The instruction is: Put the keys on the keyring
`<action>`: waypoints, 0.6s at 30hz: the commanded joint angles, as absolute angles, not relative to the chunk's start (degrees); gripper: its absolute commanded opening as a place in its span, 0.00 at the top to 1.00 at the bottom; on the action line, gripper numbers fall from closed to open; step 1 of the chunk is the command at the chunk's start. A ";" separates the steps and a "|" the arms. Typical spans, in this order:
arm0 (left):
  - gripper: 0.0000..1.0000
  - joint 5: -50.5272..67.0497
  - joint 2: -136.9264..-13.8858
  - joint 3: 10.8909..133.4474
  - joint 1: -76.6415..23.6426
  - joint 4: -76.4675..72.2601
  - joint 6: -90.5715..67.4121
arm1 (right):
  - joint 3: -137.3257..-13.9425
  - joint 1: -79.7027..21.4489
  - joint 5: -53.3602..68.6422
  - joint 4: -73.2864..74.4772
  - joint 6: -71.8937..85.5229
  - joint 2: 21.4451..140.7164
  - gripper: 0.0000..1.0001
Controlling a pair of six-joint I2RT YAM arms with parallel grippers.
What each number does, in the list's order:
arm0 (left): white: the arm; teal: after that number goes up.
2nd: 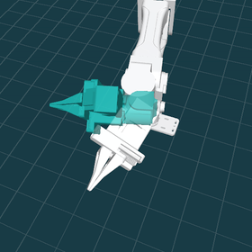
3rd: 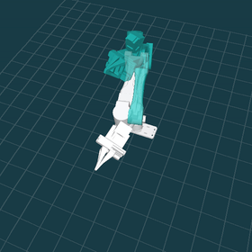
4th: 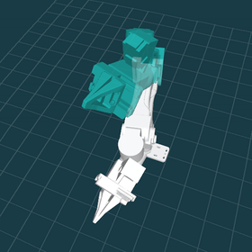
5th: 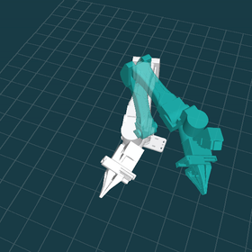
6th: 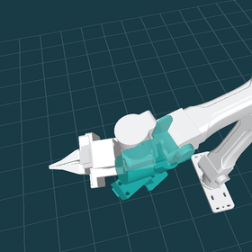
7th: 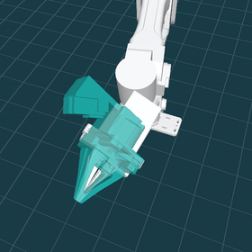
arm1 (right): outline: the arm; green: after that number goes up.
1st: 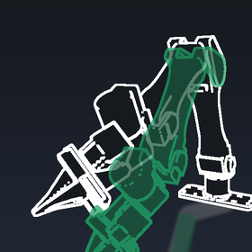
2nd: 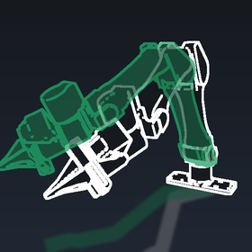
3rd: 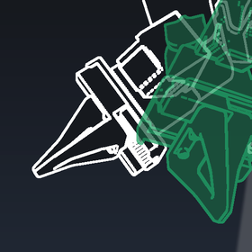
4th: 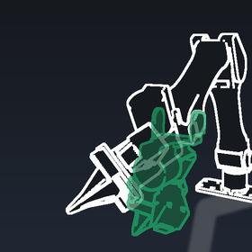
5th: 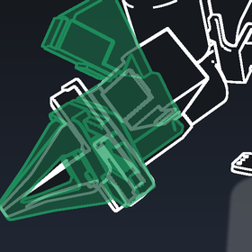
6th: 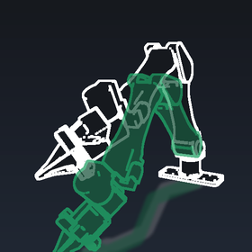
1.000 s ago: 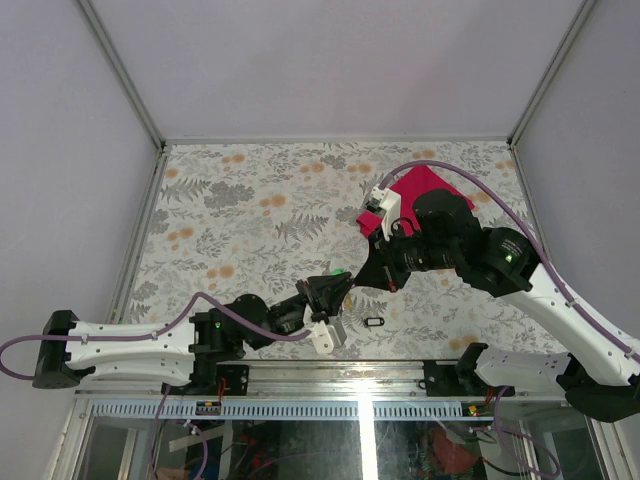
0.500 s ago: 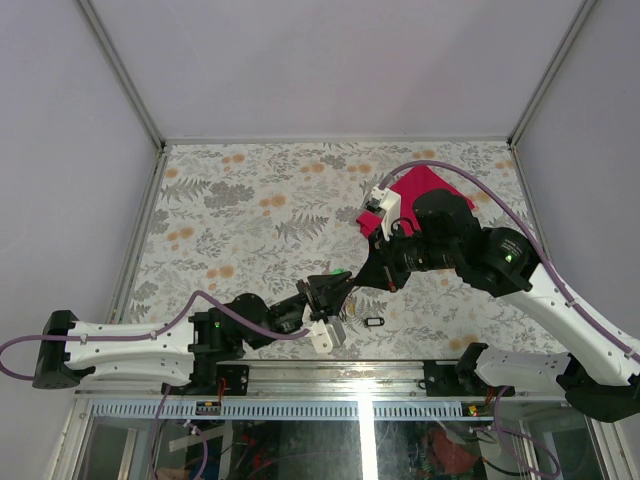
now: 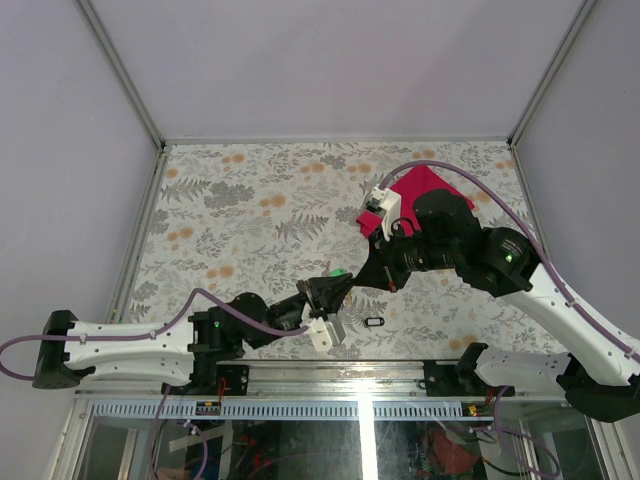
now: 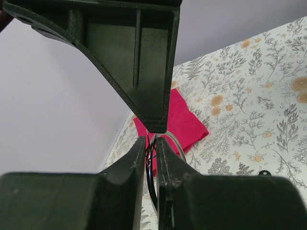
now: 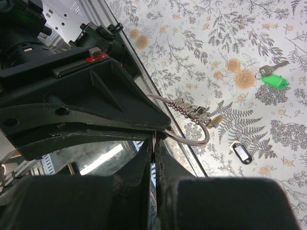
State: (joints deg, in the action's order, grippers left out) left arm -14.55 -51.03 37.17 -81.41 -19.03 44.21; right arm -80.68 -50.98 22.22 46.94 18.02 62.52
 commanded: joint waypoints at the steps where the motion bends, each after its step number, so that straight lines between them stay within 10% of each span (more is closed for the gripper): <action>1: 1.00 -14.05 -50.13 40.44 -81.78 -21.01 40.54 | -80.48 -50.71 24.00 45.19 18.28 62.06 1.00; 9: 1.00 -17.96 -51.81 45.25 -81.80 -14.42 33.00 | -77.03 -50.65 19.17 37.23 17.39 55.64 0.59; 18: 1.00 -21.17 -53.04 45.81 -81.78 -14.30 32.87 | -63.51 -50.67 6.54 22.98 18.18 41.27 0.51</action>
